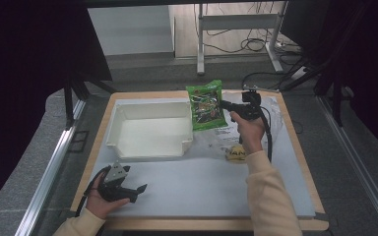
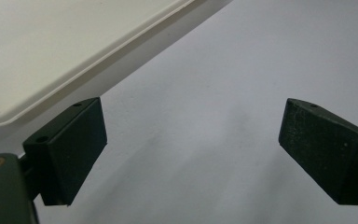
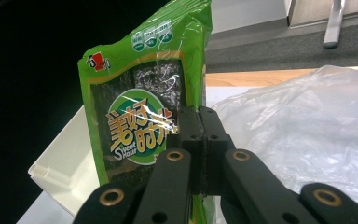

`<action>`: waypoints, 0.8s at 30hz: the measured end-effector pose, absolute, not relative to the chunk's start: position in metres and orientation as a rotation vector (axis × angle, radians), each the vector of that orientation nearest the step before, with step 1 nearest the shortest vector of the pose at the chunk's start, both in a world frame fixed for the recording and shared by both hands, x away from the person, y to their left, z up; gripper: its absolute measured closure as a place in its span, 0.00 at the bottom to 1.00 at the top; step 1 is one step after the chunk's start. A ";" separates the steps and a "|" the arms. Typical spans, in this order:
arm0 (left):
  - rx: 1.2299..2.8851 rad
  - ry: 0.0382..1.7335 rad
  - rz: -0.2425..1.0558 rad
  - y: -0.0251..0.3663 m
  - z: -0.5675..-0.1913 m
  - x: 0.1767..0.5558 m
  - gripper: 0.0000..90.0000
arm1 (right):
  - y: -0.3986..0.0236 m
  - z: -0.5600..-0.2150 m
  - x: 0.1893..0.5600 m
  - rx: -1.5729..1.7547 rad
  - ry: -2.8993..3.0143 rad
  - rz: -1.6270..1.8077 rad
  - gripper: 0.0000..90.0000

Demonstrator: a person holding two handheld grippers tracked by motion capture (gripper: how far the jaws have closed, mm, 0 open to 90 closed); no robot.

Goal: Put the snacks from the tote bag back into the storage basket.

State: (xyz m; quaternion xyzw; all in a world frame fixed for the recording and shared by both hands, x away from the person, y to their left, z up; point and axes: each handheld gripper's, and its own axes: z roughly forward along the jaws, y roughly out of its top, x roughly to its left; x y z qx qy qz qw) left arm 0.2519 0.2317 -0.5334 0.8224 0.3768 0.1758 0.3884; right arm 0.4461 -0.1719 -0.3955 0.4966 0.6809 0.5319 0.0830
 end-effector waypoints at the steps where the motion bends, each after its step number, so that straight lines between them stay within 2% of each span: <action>1: 2.092 0.958 0.447 0.232 -0.533 0.252 0.09 | -0.170 -0.396 0.446 1.477 2.036 1.587 1.00; 24: 2.095 0.960 0.446 0.232 -0.534 0.252 0.09 | -0.138 -0.404 0.450 1.439 2.094 1.621 1.00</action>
